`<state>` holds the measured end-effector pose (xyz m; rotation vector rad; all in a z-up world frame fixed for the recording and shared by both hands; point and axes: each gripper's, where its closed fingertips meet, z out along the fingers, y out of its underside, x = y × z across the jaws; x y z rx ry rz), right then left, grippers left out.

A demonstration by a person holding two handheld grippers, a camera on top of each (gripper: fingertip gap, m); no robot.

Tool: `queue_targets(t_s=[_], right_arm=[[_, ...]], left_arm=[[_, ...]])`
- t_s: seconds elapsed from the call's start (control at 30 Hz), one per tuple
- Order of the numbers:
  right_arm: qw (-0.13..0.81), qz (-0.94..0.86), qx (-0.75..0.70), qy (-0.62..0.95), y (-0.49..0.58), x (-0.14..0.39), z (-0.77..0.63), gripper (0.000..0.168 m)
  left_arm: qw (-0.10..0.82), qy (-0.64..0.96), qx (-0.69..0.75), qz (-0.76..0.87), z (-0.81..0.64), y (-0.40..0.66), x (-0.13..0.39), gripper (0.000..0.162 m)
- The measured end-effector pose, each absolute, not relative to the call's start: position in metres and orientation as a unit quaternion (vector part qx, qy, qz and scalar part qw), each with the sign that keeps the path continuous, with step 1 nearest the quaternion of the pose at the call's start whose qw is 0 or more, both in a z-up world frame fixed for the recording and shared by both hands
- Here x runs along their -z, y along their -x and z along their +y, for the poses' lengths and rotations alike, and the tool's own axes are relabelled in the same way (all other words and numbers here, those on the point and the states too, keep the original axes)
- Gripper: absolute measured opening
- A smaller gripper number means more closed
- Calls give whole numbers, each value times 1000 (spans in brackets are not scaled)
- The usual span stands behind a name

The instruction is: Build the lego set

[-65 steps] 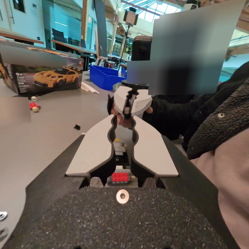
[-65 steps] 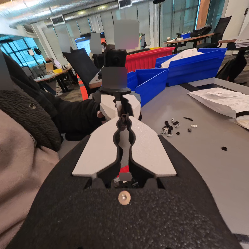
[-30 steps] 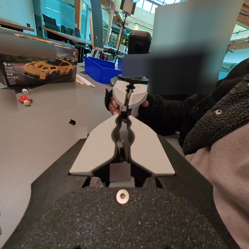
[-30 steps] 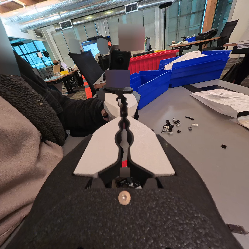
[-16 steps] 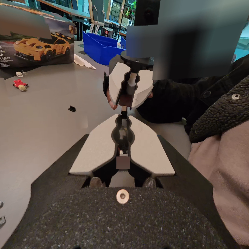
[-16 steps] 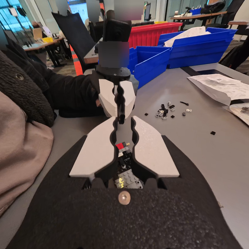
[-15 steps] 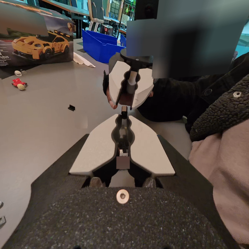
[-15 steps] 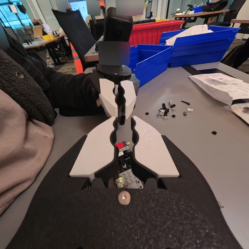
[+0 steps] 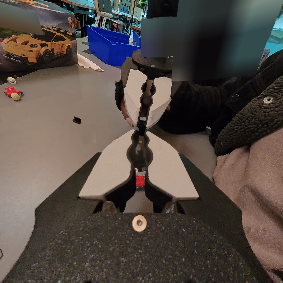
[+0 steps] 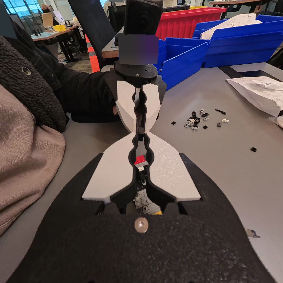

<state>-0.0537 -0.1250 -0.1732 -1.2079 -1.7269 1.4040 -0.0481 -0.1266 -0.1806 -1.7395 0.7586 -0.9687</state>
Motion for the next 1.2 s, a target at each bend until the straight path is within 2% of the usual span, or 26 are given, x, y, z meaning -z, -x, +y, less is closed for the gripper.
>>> queue_targets(t_s=[0.47, 0.6, 0.73, 0.83, 1.2], right_arm=[[290, -665, -517, 453, 51, 181, -126, 7], [313, -644, -526, 459, 54, 173, -119, 7], [327, -618, -547, 460, 55, 162, -113, 7], [322, -623, -550, 454, 56, 164, -119, 7], [294, -650, -536, 451, 54, 176, -127, 7]], left_arm=[[490, 704, 415, 302, -128, 50, 173, 6], [509, 701, 418, 274, -121, 54, 169, 6], [516, 696, 424, 265, -119, 55, 167, 17], [515, 692, 428, 270, -120, 52, 167, 6], [507, 685, 432, 295, -128, 51, 164, 0]])
